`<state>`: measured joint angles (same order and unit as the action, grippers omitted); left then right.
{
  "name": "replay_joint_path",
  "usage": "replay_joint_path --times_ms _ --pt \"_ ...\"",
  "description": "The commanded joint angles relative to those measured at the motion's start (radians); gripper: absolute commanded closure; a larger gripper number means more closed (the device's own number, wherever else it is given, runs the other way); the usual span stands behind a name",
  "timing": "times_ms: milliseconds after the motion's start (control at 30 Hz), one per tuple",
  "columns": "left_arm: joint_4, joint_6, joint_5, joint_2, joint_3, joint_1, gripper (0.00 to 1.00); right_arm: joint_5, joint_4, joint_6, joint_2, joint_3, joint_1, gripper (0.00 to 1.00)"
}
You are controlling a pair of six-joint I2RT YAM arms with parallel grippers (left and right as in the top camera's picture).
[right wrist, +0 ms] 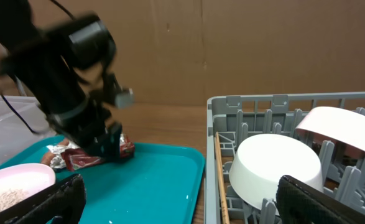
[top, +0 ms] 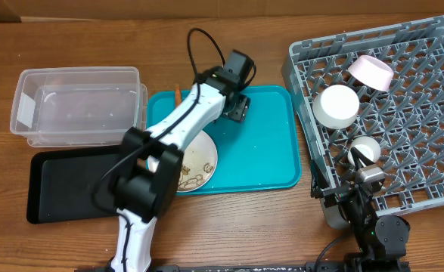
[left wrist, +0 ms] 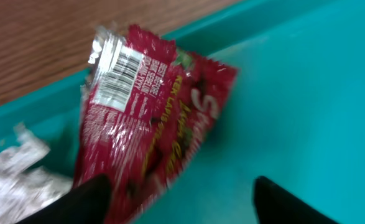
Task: Sort waste into correct bins and load items into the dishwasher
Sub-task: 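Grasp the red wrapper with the left gripper and drop it in the clear bin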
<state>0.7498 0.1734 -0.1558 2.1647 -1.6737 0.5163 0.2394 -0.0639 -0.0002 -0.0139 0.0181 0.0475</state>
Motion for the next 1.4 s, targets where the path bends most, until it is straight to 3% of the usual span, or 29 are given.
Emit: replay_joint_path --times_ms 0,100,133,167,200,367,500,600,833,933,1000,1067,1200,1233,1367 --pt "-0.02 -0.047 -0.088 0.069 0.007 -0.005 0.41 0.005 0.007 0.004 0.011 -0.01 -0.003 0.0" --pt "-0.036 -0.047 -0.092 0.067 0.003 -0.005 0.62 0.006 0.007 0.004 0.011 -0.01 -0.003 0.0" --pt "-0.037 -0.047 -0.092 0.065 -0.003 -0.005 0.72 0.005 0.007 0.004 0.011 -0.01 -0.003 0.0" --pt "-0.033 -0.047 -0.091 0.063 -0.014 -0.005 0.88 0.006 0.007 0.004 0.011 -0.01 -0.003 0.0" --pt "-0.019 -0.046 -0.091 0.06 -0.029 -0.005 0.96 0.006 0.007 0.004 0.011 -0.01 -0.003 0.0" --pt "0.196 -0.007 -0.008 0.01 -0.206 -0.005 0.96 0.006 0.007 0.004 0.011 -0.01 -0.003 0.0" --pt "0.365 0.149 0.026 -0.062 -0.306 -0.025 0.96 0.006 0.007 0.004 0.011 -0.01 -0.003 0.0" --pt "0.439 0.202 0.02 -0.137 -0.313 -0.069 0.96 0.006 0.007 0.004 0.011 -0.01 -0.003 0.0" --pt "0.643 0.296 -0.116 -0.23 -0.311 -0.337 0.96 0.006 0.007 0.004 0.011 -0.01 -0.003 0.0" --pt "0.631 0.308 -0.018 -0.216 -0.296 -0.472 0.96 0.006 0.007 0.004 0.011 -0.01 -0.003 0.0" --pt "0.624 0.302 0.066 -0.201 -0.294 -0.537 0.95 0.006 0.007 0.005 0.011 -0.01 -0.003 0.0" --pt "0.623 0.301 0.075 -0.192 -0.294 -0.582 0.8 0.006 0.007 0.005 0.011 -0.01 -0.003 0.0" --pt "0.631 0.282 0.08 -0.198 -0.307 -0.592 0.41 0.005 0.007 0.004 0.011 -0.01 -0.003 0.0" --pt "0.634 0.277 0.081 -0.198 -0.316 -0.586 0.36 0.006 0.007 0.005 0.011 -0.01 -0.003 0.0" --pt "0.584 0.212 0.2 -0.197 -0.327 -0.522 0.35 0.005 0.007 0.005 0.011 -0.01 -0.003 0.0"
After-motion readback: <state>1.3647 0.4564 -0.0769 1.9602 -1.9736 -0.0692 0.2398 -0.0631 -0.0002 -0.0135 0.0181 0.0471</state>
